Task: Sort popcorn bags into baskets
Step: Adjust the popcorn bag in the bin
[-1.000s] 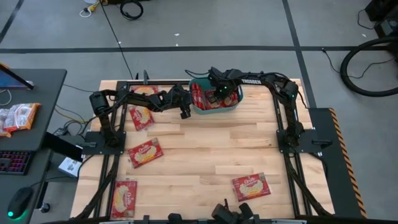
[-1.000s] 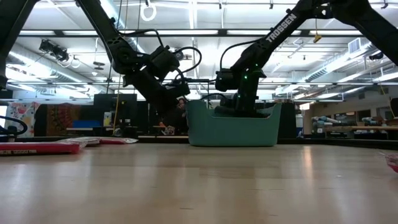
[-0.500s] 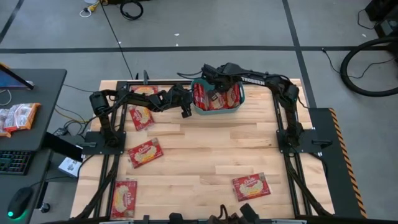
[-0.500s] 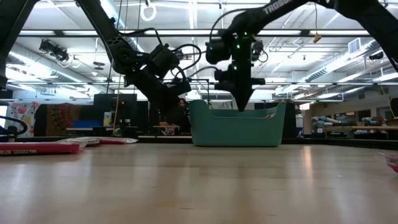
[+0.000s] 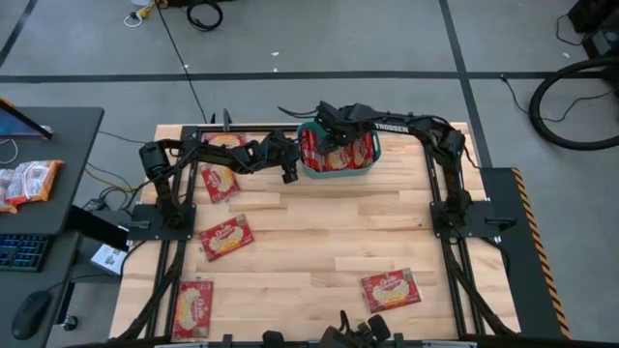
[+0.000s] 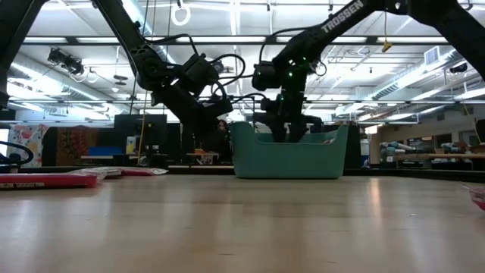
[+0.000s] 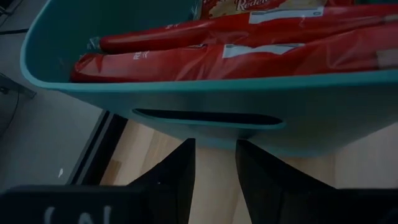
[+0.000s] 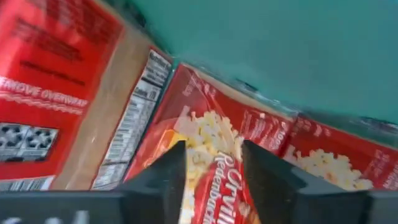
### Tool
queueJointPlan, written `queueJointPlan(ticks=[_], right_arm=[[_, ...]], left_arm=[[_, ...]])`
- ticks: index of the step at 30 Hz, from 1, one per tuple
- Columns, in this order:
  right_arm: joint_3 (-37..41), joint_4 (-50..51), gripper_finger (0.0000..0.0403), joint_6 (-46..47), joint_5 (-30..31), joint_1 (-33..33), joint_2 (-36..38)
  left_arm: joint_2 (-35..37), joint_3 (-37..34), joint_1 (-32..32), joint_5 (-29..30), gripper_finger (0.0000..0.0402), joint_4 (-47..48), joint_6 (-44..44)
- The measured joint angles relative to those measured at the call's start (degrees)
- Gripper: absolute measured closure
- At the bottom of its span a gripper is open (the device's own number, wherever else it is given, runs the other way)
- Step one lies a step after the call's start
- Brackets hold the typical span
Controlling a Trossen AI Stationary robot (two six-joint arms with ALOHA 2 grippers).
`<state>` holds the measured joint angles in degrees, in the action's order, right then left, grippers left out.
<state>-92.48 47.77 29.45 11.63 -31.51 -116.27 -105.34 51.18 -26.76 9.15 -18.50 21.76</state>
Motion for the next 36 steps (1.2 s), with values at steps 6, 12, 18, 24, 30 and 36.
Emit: queueJointPlan(ticks=[6,12,18,24,30,36], right_arm=[[6.3,-5.4,0.0183,2.6,3.2,0.0,0.0],[13.5,-9.7,0.0188,4.0,4.1,0.0,0.6],[17.0,-14.9,0.0227,3.5,-0.5,-0.3,0.7],[17.0,-15.5,0.0333,1.8,-2.0,-0.3,0.6],[14.7,-12.2,0.0393,-0.7,-0.5,0.1,0.2],[3.2,0.5,0.0397,-6.6,5.1,1.6,-0.4]], left_arm=[[0.0,0.0,0.0,0.0,0.0280,0.0,0.1],[0.0,0.0,0.0,0.0,0.0280,0.0,1.6],[0.0,0.0,0.0,0.0,0.0280,-0.2,2.0],[0.0,0.0,0.0,0.0,0.0280,-0.5,1.9],[0.0,0.0,0.0,0.0,0.0280,-0.5,1.9],[0.0,0.0,0.0,0.0,0.0280,-0.7,1.9]])
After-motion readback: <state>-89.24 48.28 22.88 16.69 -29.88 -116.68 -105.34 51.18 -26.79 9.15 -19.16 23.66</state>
